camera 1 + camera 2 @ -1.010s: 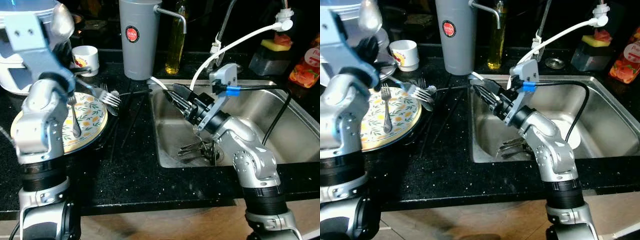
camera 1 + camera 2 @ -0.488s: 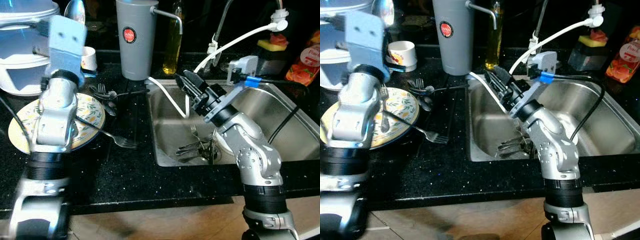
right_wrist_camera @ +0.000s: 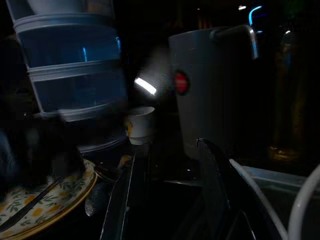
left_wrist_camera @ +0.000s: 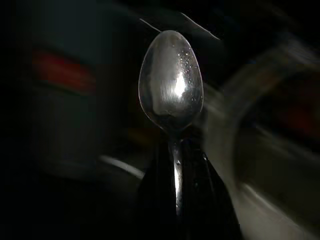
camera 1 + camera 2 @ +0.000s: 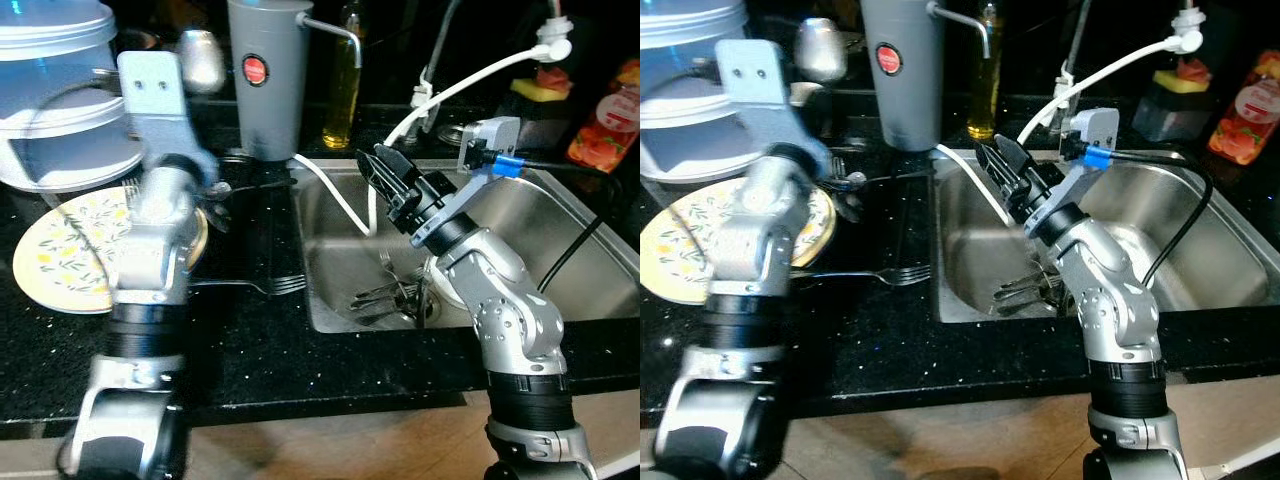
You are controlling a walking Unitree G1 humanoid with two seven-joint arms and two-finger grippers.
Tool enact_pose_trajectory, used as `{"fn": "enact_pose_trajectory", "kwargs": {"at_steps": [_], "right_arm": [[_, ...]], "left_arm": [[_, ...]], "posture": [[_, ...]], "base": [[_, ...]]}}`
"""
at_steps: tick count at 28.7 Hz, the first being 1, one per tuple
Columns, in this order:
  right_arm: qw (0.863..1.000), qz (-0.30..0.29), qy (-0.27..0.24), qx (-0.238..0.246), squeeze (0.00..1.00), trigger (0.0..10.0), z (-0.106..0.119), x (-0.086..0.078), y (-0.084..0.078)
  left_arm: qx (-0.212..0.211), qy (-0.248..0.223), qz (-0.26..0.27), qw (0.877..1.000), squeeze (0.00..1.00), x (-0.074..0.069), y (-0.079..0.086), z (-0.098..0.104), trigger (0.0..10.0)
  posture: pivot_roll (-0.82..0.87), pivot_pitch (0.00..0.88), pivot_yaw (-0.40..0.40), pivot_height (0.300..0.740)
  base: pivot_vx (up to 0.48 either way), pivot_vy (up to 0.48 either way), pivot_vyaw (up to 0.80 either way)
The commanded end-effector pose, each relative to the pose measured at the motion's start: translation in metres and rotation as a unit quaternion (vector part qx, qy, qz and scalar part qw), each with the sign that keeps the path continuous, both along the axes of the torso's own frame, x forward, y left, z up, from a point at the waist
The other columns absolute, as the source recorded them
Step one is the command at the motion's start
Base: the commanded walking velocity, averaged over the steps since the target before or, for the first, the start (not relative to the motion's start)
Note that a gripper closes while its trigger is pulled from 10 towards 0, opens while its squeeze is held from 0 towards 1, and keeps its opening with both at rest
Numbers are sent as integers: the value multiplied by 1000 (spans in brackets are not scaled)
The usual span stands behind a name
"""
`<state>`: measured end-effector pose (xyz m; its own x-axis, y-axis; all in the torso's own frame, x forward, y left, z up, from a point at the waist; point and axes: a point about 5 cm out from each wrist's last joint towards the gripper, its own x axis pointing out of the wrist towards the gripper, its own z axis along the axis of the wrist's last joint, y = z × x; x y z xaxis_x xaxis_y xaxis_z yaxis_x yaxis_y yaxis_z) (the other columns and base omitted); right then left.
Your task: Kitchen organization
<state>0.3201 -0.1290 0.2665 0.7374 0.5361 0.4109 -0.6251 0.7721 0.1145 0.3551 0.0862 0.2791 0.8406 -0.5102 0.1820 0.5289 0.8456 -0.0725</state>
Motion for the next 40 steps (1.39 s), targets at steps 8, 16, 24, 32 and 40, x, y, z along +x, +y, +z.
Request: {"fn": "enact_pose_trajectory", "kwargs": {"at_steps": [8, 16, 24, 32, 40], "right_arm": [[1000, -14, -9, 7, 0, 10000, 8, -2, -7], [1000, -19, -10, 12, 0, 10000, 9, -5, -9], [1000, -7, -6, 14, 0, 10000, 7, -6, -4], [1000, 2, 6, 17, 0, 10000, 0, -9, 1], [1000, 9, 18, 17, 0, 10000, -5, -7, 4]], "left_arm": [[43, 120, -84, 988, 294, 17, -51, -46, 10000], [-96, -21, -112, 989, 0, 15, -30, 13, 10000], [219, -59, 56, 972, 0, 14, 28, -3, 10000], [125, 65, 167, 976, 0, -8, 78, -27, 10000], [95, 128, 364, 917, 0, -21, 135, -40, 10000]], "posture": [[84, 0, -8, 740], [79, 0, -9, 740], [107, 8, -9, 740], [121, 24, -7, 740], [149, 38, -21, 740]], "base": [[0, 0, 0], [0, 0, 0], [0, 0, 0], [0, 0, 0], [0, 0, 0]]}}
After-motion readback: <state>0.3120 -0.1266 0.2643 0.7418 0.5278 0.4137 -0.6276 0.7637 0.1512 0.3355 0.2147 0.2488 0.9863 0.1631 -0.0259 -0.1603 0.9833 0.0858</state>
